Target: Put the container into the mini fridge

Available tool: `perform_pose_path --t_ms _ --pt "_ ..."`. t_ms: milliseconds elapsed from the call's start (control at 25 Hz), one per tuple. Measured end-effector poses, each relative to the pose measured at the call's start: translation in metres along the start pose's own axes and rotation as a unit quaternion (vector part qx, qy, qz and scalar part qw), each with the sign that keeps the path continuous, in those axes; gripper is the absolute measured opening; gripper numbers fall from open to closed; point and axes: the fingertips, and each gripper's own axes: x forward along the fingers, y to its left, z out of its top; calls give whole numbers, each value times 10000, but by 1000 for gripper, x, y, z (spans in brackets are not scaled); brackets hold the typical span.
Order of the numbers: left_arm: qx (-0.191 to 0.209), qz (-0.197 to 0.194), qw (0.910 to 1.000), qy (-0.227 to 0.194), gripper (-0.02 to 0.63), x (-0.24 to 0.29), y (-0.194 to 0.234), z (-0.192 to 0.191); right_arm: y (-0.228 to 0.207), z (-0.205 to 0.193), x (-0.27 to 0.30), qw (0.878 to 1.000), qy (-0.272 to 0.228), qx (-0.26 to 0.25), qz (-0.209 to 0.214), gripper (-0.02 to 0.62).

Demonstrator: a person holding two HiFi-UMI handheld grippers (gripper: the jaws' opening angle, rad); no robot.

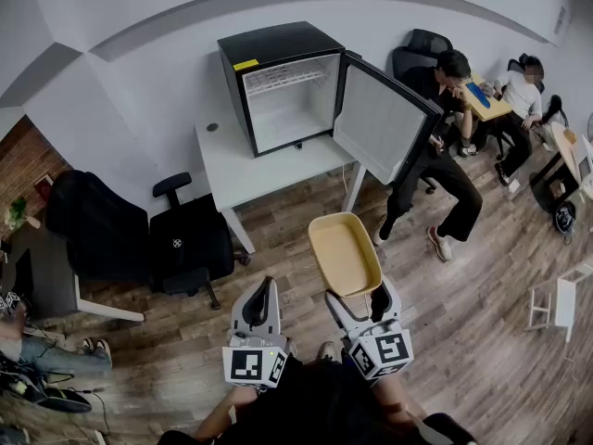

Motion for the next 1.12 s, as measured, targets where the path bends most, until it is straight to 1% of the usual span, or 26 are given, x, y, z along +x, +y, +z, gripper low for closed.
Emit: perform_pose_path --t_ms 280,600,800,960,1120 --pt "12 -6 10000 -4 9 3 -3 -1 -3 -2 1 10000 5 -13 25 463" --pt "65 40 10000 18 9 9 -20 -5 -19 -4 -5 9999 47 84 83 463" --pt "65 144 9999 9 9 20 -36 -7 -39 -2 -5 9998 78 97 180 464" --pt "5 273 9995 126 9 31 -48 -18 -61 -5 -1 9996 168 49 240 463" --pt "35 404 9991 109 9 40 -57 -23 -79 -1 5 9993 133 48 349 463"
